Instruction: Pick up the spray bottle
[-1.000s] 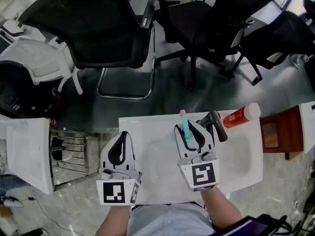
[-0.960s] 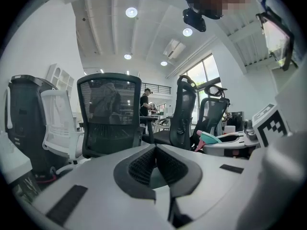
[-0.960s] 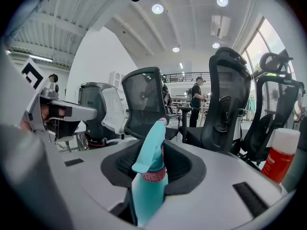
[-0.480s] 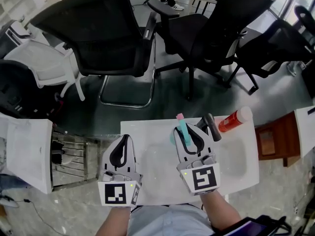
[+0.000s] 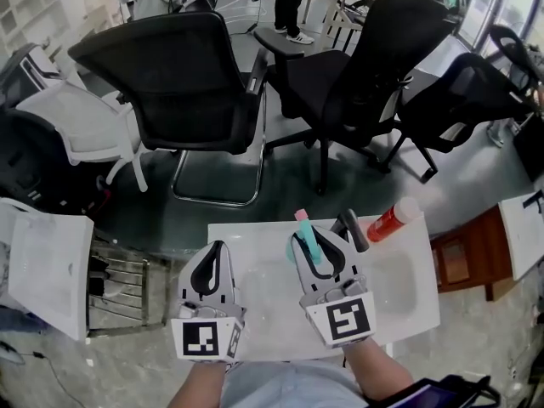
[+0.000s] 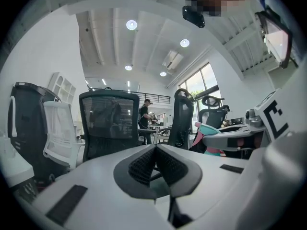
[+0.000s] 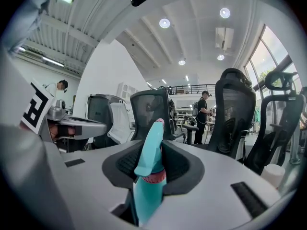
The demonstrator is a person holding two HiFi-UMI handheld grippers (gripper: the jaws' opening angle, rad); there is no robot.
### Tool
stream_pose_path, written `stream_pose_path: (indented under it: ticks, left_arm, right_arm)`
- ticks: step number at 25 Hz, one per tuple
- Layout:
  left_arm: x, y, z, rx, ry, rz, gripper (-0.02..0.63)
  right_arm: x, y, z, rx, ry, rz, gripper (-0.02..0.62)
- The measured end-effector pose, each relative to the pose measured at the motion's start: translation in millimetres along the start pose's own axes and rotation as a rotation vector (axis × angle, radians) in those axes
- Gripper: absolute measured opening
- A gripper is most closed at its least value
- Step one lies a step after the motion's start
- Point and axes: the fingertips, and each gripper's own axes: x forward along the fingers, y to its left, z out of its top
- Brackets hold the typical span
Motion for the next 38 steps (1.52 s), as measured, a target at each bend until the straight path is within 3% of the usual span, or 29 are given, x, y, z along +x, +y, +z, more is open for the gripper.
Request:
stream_pose_path:
  ticks: [15,38]
  left_arm:
    - [-14,0,14,0.004,-0.043,0.015,0.018]
    - [-20,-2,20,0.013,-0.046,0.008,0.018]
  right_arm:
    - [-15,7,25,-0.017,-0.048,0.005,0.107]
    - [-20,11,29,-0.024,-0.053,0.014,0.107]
